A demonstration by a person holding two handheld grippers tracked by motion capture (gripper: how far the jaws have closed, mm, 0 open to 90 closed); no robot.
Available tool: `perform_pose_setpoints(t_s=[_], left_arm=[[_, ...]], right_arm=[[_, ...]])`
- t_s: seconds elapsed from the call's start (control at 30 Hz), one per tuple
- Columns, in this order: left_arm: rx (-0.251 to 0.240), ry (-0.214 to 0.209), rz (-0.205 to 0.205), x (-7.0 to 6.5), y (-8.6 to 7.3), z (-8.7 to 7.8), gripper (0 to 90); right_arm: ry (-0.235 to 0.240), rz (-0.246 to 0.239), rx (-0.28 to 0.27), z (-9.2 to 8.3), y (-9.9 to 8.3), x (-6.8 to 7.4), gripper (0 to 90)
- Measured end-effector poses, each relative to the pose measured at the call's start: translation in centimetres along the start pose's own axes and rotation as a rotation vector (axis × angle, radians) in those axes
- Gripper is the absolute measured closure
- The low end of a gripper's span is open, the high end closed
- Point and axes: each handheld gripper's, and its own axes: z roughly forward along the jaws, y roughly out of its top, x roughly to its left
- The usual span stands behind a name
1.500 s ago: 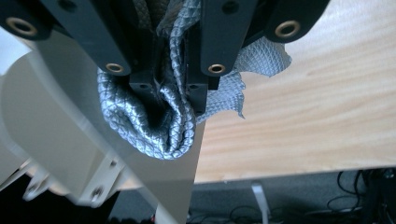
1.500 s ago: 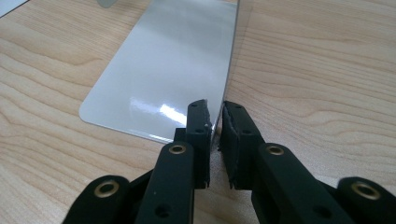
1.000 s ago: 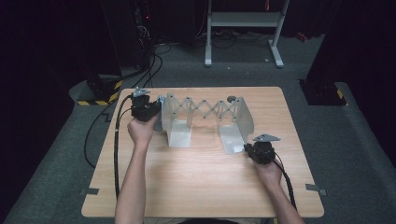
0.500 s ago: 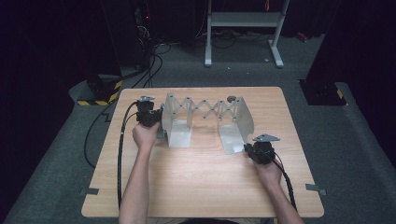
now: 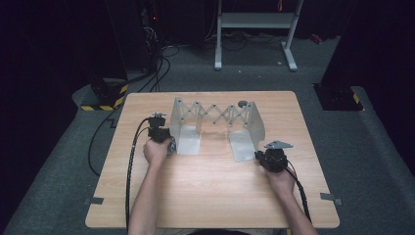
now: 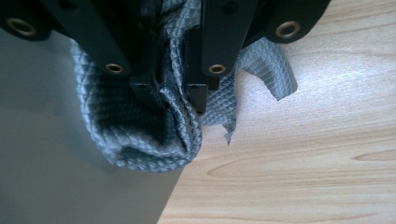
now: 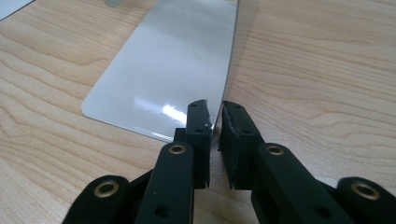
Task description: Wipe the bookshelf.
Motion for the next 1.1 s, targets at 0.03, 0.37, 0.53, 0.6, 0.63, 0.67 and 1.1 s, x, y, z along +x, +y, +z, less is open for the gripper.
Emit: perform_pose_setpoints(t_s=[0.03, 0.37, 0.53, 0.6, 0.63, 0.67, 1.1], left_arm=[[-0.011, -0.004, 0.004, -0.1, 0.2, -0.3, 79.5], [-0.174, -0.025, 0.087, -2.0, 3.0, -5.6, 79.5], [-0.21, -0.018, 0.154, -2.6, 4.6, -7.4, 78.9], [-0.217, -0.024, 0.156, -2.7, 5.4, -7.7, 78.9], [-0.22, -0.025, 0.155, -2.7, 5.6, -7.8, 78.9], [-0.224, -0.026, 0.154, -2.7, 5.8, -7.9, 78.8], [-0.227, -0.048, 0.144, -1.7, 7.2, -5.8, 78.1]], right_arm=[[0.0, 0.0, 0.0, 0.0, 0.0, 0.0, 81.9], [-0.002, -0.003, 0.0, 0.0, 0.0, 0.0, 82.0], [-0.005, -0.008, -0.001, 0.0, 0.0, 0.0, 82.0], [-0.005, -0.009, 0.0, 0.0, 0.0, 0.0, 82.0], [-0.005, -0.009, 0.0, 0.0, 0.0, 0.0, 82.0], [-0.006, -0.011, -0.002, 0.0, 0.0, 0.0, 82.0], [-0.029, -0.02, -0.003, -0.2, -0.2, 0.4, 82.3]])
